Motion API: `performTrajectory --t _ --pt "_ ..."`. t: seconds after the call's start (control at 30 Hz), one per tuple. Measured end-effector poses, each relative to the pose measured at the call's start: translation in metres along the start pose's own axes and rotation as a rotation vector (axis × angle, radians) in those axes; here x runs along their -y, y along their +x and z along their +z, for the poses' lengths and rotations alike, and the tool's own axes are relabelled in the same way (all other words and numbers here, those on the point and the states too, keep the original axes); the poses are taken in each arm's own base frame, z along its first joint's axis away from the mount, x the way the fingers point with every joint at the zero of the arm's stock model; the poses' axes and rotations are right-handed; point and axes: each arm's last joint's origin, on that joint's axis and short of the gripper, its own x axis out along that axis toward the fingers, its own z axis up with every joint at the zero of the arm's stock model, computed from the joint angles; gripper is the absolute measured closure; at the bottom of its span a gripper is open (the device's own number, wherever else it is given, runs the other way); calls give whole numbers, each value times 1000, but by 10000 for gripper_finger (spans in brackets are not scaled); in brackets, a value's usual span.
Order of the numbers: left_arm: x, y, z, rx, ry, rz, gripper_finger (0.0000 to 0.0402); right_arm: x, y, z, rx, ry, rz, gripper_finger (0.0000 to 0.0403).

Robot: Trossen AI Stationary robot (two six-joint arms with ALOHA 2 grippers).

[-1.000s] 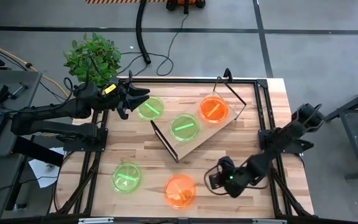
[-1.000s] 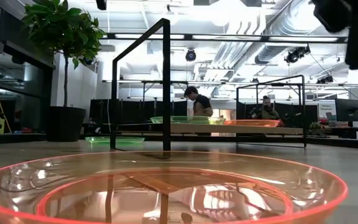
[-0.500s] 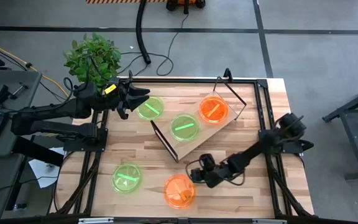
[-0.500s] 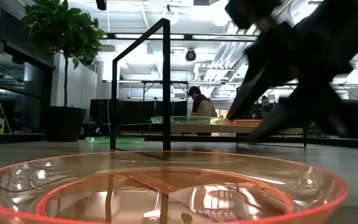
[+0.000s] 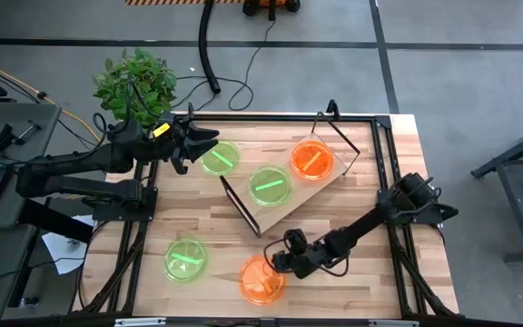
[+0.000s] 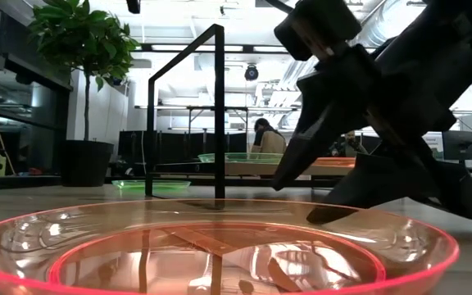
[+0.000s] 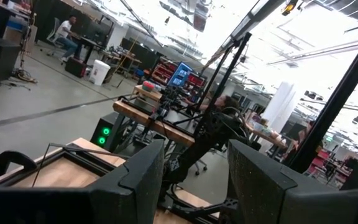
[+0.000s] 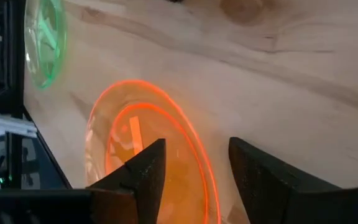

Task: Place and stack plates onto a shelf
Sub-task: Stack the orange plate on the top of the orange plate on the shelf

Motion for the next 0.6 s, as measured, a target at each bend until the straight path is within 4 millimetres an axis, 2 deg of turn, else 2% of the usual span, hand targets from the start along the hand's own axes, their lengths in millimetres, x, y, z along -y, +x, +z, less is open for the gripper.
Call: performTrajectory --t 0.37,0.5,0.6 --pt "0 0 0 1 0 0 232 3 0 -4 -110 -69 -33 254" --pt "0 0 0 1 0 0 232 6 0 -3 -148 -70 -70 286" --pt "0 0 0 1 0 0 232 9 0 -3 -150 -45 -89 334"
